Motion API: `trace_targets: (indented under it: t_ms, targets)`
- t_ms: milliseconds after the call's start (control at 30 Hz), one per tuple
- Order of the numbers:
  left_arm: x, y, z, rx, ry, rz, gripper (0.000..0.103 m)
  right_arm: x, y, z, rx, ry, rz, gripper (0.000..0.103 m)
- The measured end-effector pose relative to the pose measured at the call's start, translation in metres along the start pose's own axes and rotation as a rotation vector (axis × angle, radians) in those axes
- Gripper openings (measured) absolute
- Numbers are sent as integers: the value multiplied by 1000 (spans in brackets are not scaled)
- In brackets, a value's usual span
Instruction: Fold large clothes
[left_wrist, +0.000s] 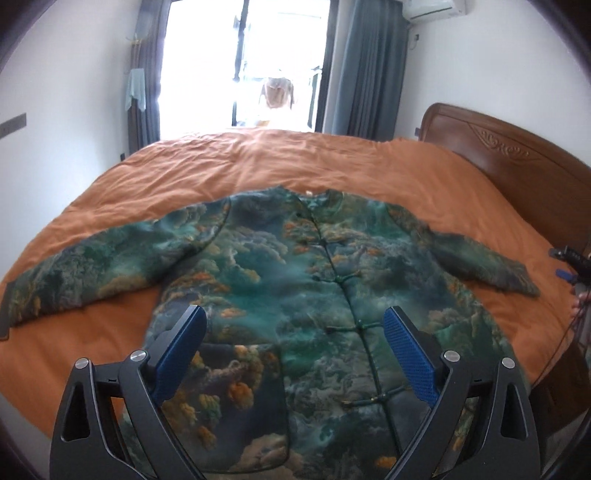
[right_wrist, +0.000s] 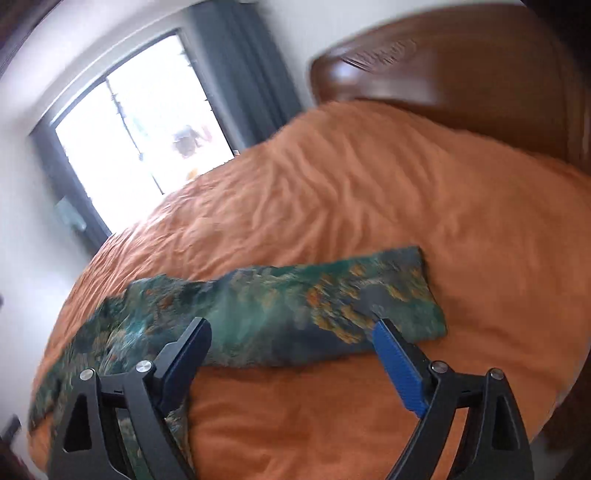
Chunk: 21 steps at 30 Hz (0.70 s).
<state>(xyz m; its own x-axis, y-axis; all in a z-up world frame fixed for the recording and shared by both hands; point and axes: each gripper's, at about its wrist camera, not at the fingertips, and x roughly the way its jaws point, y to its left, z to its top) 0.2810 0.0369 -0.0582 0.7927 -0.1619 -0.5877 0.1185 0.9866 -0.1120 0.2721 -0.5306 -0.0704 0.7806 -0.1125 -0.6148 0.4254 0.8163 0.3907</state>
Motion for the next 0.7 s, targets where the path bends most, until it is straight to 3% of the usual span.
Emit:
trace_targets:
  t_ms: [100,300,333,367,400,433,533,600,700]
  targets:
    - [4,-4,-9,14,29,8,97,42,-63,-12,317,98,2,91]
    - [13,-2,-15,-10,75,18,97,101,-107,-16,590,69,41,86]
    - [13,-2,-15,-18,77,17,97,109,-112,-17,629,63,35,73]
    - [13,-2,-16,-23,77,17,97,113,-114,-18,646,52,23,42]
    - [12,-1,-16,-25,76,20,97,116,-114,-17,642,51,4,23]
    - [11,-1,-17,-23,75,26,97,115,-112,-17,630,53,-8,12]
    - [8,0,-19,-1,66,53,97,88,-88,-11,477,-37,-105,11]
    - [10,1,-22,9,67,55,97,83,-69,-9,355,-33,-178,11]
    - [18,1,-24,7,88,47,97,63,-38,1,263,-91,-168,10]
